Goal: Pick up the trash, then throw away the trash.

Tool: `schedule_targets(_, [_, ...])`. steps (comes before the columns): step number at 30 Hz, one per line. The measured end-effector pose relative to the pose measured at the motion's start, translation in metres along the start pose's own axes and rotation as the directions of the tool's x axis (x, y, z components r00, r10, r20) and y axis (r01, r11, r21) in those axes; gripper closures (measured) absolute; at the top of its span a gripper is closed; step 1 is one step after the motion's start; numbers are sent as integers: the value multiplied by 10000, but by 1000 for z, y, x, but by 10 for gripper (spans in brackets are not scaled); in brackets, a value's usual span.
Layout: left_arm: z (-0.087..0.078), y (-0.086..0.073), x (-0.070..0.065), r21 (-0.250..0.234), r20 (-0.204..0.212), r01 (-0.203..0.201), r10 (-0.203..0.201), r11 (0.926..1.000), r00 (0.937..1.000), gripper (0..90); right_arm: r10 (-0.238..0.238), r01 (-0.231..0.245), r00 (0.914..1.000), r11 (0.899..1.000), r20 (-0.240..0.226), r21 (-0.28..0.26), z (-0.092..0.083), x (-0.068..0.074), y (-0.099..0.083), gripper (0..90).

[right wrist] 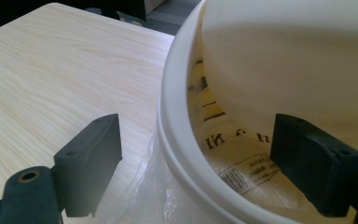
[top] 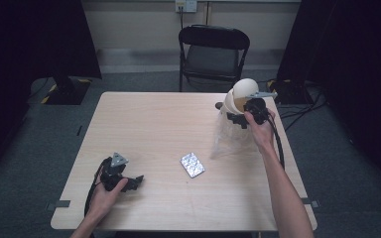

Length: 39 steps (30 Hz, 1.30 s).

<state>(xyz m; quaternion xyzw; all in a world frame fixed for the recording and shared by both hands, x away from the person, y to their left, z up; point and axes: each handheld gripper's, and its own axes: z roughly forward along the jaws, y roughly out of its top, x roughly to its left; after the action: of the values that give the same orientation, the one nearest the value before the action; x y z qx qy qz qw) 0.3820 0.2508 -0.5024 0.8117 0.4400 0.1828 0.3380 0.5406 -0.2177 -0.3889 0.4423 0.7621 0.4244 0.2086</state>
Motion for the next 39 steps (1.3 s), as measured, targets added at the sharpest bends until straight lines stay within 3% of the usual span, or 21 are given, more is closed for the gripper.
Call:
schedule_targets(4, [0,0,0,0,8,-1,1,10000,10000,1,41,-43,10000,9994,-60,-332,-13,2,4,161])
schedule_targets(11, [0,0,0,-30,23,19,-19,10000,10000,0,7,-14,9999,9989,-156,-459,-30,9,1,160])
schedule_targets(13, [0,0,0,-28,23,18,-18,10000,10000,0,120,-151,9994,9950,-320,-991,-46,16,-1,160])
schedule_targets(20, [0,0,0,-28,23,20,-20,10000,10000,0,-120,82,9990,9962,-436,-872,-65,36,-12,158])
schedule_targets(21, [0,0,0,-28,21,19,-19,10000,10000,0,42,-82,9985,9972,-547,-740,-67,42,-17,155])
schedule_targets(22, [0,0,0,-28,21,19,-19,10000,10000,0,42,-82,9985,9972,-547,-740,-67,42,-17,155])
schedule_targets(23, [0,0,0,-27,18,21,-21,10000,10000,0,-78,51,9982,9990,-594,-448,-67,51,-25,141])
schedule_targets(25, [1,0,0,-73,27,81,-81,9999,10000,0,-111,87,9980,9992,-629,-396,-67,55,-28,140])
schedule_targets(27, [1,0,0,-73,24,79,-78,9999,10000,0,-303,279,9959,9992,-849,-289,-63,68,-41,140])
schedule_targets(35, [1,0,0,-71,9,79,-79,9999,10000,0,-266,232,9935,9992,-1110,-315,-59,83,-58,143])
schedule_targets(39, [1,0,0,-71,10,82,-82,9999,10000,0,-633,628,9898,9980,-1275,-81,-56,96,-66,152])
